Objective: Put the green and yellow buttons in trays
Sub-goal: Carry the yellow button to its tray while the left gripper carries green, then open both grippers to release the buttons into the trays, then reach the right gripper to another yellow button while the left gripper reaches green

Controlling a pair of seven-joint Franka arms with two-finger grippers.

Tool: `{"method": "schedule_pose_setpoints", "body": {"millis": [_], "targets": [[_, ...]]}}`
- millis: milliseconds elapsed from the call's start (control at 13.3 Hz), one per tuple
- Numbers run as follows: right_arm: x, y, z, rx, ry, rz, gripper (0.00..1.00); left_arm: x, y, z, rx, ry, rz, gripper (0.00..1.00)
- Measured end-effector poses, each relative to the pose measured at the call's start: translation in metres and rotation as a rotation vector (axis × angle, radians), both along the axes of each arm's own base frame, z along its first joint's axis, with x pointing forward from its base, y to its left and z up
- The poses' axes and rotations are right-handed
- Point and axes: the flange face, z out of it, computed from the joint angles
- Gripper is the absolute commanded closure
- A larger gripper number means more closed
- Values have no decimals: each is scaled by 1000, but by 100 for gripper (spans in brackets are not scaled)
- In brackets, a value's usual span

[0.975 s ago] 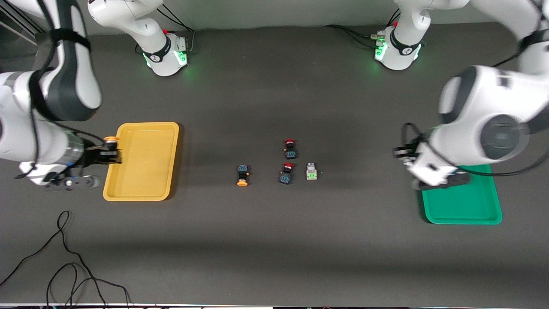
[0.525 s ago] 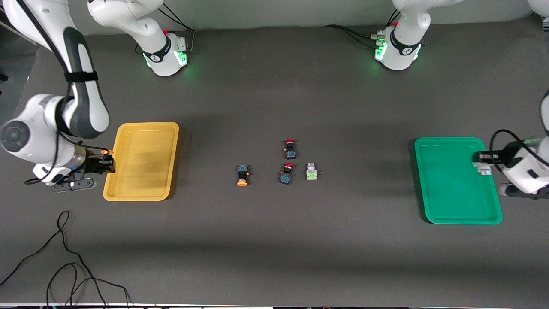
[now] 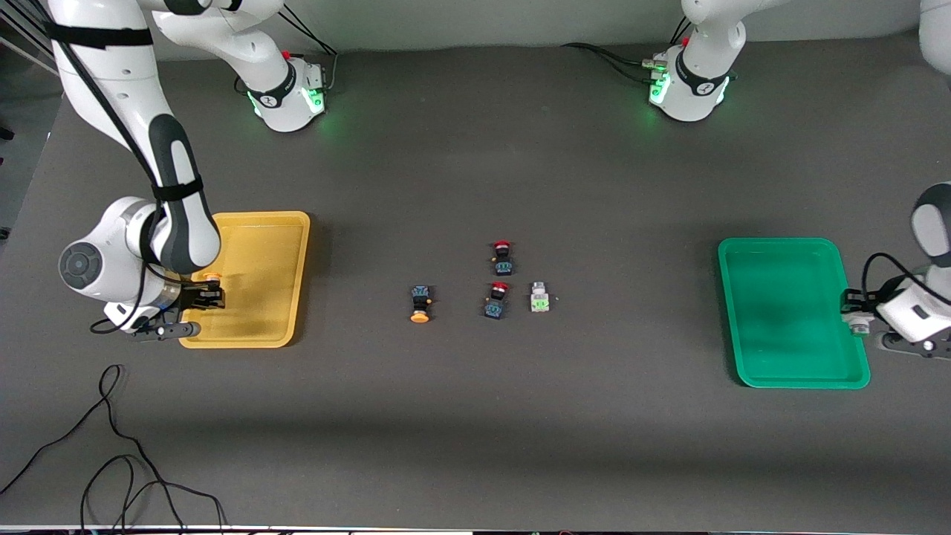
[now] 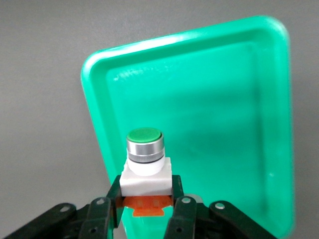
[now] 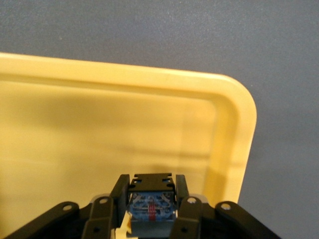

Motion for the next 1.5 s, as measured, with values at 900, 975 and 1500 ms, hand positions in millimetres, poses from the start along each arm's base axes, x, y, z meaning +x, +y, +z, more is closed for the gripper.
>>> {"method": "schedule_pose_setpoints", "body": {"millis": [900, 975, 1500], "targets": [[66, 170, 172, 77, 81, -30, 0, -32, 18, -108, -47, 46, 23, 50], [60, 213, 170, 60, 82, -53, 0, -31, 19, -105, -49, 64, 24, 30], [14, 420, 123, 125, -16, -137, 0, -13, 11, 0, -44, 186, 19, 35]]}}
